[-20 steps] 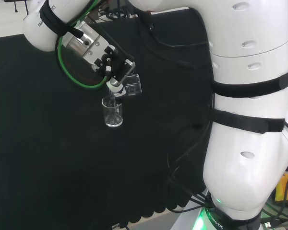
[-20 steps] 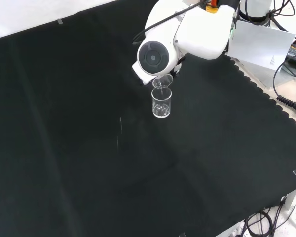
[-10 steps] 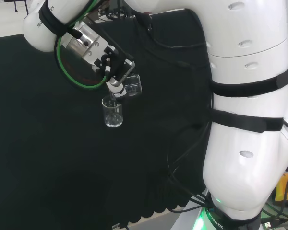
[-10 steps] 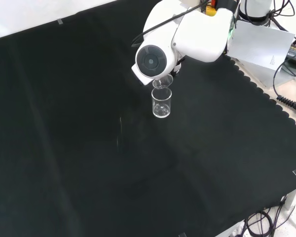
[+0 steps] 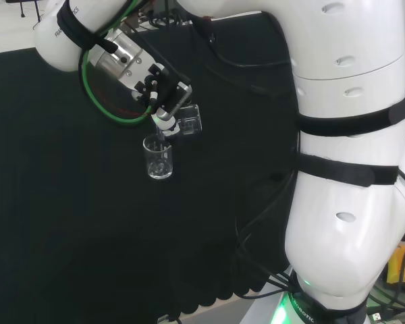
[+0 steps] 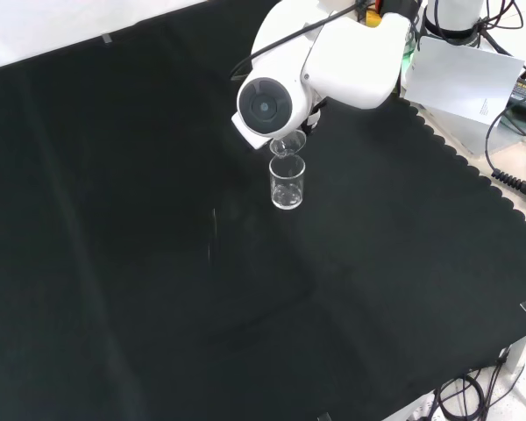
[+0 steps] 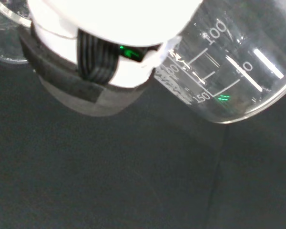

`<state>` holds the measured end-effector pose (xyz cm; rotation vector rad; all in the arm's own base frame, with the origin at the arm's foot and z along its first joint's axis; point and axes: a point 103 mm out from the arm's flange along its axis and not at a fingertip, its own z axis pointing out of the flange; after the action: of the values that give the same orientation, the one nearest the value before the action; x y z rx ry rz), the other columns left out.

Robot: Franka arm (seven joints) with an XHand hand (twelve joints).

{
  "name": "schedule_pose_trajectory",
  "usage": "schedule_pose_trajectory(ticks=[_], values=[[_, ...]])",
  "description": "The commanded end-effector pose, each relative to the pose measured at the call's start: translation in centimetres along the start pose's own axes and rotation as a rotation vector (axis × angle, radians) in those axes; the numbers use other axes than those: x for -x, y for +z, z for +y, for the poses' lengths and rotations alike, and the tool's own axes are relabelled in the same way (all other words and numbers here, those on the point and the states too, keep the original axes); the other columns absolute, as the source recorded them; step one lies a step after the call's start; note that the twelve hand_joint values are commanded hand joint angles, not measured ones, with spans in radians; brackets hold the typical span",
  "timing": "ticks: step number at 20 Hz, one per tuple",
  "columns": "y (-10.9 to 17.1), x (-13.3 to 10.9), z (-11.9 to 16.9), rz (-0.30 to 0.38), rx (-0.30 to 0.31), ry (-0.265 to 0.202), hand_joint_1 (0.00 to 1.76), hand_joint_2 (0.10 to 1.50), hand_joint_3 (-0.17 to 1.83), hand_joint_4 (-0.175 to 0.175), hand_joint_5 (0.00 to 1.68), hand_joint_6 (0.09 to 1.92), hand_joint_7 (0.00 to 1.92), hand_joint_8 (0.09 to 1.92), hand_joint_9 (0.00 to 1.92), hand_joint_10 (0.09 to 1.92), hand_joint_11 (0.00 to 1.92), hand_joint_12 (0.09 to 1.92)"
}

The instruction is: Pour the water from the handheld beaker into the one on the table.

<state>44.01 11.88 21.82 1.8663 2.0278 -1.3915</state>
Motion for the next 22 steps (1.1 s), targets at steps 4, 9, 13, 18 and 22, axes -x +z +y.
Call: schedule_pose_trajectory(ticks=[4, 9, 13, 18, 22], values=[[0.1, 0.0, -0.1, 0.028, 0.004, -0.012, 1.3, 0.6, 0.9, -0.175, 1.11, 1.03, 1.17, 1.02, 1.54, 0.94, 1.12, 0.91], [0.2, 0.3, -0.1, 0.034, 0.014, -0.021, 1.3, 0.6, 0.9, -0.175, 1.11, 1.04, 1.17, 1.02, 1.54, 0.94, 1.12, 0.91], [0.0, 0.3, -0.4, 0.039, 0.043, -0.034, 1.3, 0.6, 0.9, -0.175, 1.11, 1.04, 1.17, 1.03, 1.54, 0.94, 1.11, 0.91], [0.0, 0.8, -0.8, 0.101, 0.099, -0.067, 1.3, 0.6, 0.9, -0.175, 1.11, 1.04, 1.17, 1.03, 1.54, 0.94, 1.11, 0.91], [0.1, 1.5, -1.0, 0.146, 0.143, -0.076, 1.3, 0.6, 0.9, -0.175, 1.11, 1.04, 1.17, 1.03, 1.54, 0.94, 1.11, 0.91]])
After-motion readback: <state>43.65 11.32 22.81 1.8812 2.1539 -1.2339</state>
